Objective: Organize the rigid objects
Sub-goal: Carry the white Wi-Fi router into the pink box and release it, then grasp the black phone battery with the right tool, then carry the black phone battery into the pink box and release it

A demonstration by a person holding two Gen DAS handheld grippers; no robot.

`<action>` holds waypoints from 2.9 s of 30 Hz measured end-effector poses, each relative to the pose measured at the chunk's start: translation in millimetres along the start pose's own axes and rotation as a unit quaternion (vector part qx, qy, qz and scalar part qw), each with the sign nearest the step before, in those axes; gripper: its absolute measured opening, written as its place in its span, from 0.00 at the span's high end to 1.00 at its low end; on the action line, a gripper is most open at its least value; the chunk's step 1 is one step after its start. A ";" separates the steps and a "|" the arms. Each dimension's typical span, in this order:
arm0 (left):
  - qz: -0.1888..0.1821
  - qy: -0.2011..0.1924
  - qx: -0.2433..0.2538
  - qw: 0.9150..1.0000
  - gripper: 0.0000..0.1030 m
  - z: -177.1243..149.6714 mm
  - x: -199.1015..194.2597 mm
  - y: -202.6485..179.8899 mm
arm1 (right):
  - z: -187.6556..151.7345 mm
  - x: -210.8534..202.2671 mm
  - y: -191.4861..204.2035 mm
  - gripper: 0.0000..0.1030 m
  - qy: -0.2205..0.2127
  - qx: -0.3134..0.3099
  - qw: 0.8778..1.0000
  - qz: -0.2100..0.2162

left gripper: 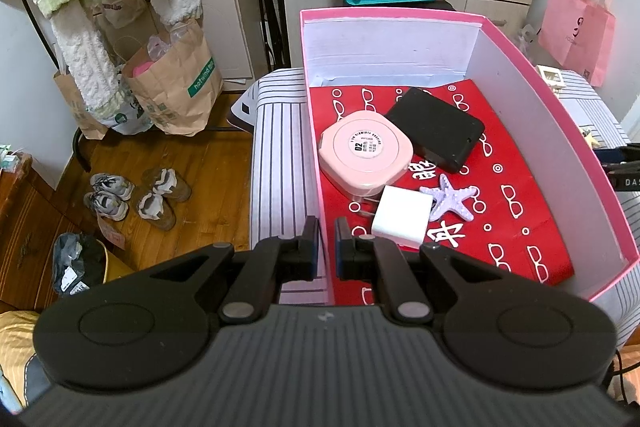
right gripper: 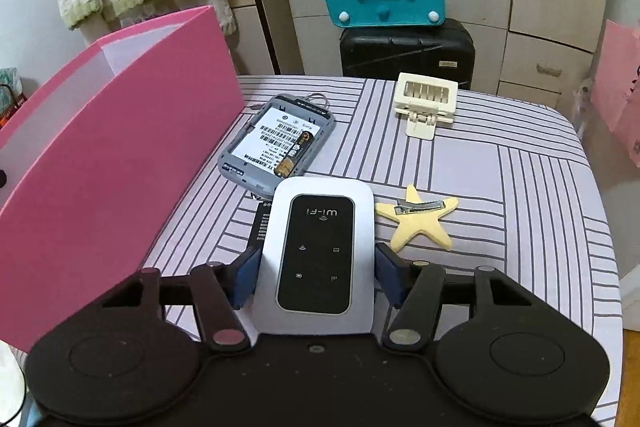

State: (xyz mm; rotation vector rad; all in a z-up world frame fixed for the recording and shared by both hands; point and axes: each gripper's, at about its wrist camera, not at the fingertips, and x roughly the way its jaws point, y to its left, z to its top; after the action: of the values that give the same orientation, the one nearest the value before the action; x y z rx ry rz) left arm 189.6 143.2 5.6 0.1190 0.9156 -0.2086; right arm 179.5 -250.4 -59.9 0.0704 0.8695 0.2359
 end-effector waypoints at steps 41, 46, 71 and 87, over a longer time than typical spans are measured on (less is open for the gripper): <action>-0.042 -0.001 -0.019 0.999 0.92 -2.0 1.7 15.6 | 31.3 -82.7 59.5 0.72 -0.029 -0.048 0.993 0.101; -0.056 0.002 -0.030 0.998 0.91 -2.2 2.7 21.6 | 2.1 -58.5 29.0 0.63 0.007 -0.006 0.999 0.051; -0.063 0.024 -0.032 0.997 0.90 3.8 5.3 24.7 | 18.1 17.7 20.2 0.47 0.041 -0.041 0.998 -0.010; -0.062 0.026 -0.024 0.997 0.90 6.8 6.4 23.7 | 43.9 -58.4 49.6 0.47 -0.024 -0.033 0.997 0.069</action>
State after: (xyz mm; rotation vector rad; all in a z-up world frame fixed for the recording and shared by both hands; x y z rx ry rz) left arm 204.2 164.2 4.9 0.0226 0.9805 -0.3000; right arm 168.1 -214.4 19.9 0.0736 0.8095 0.3908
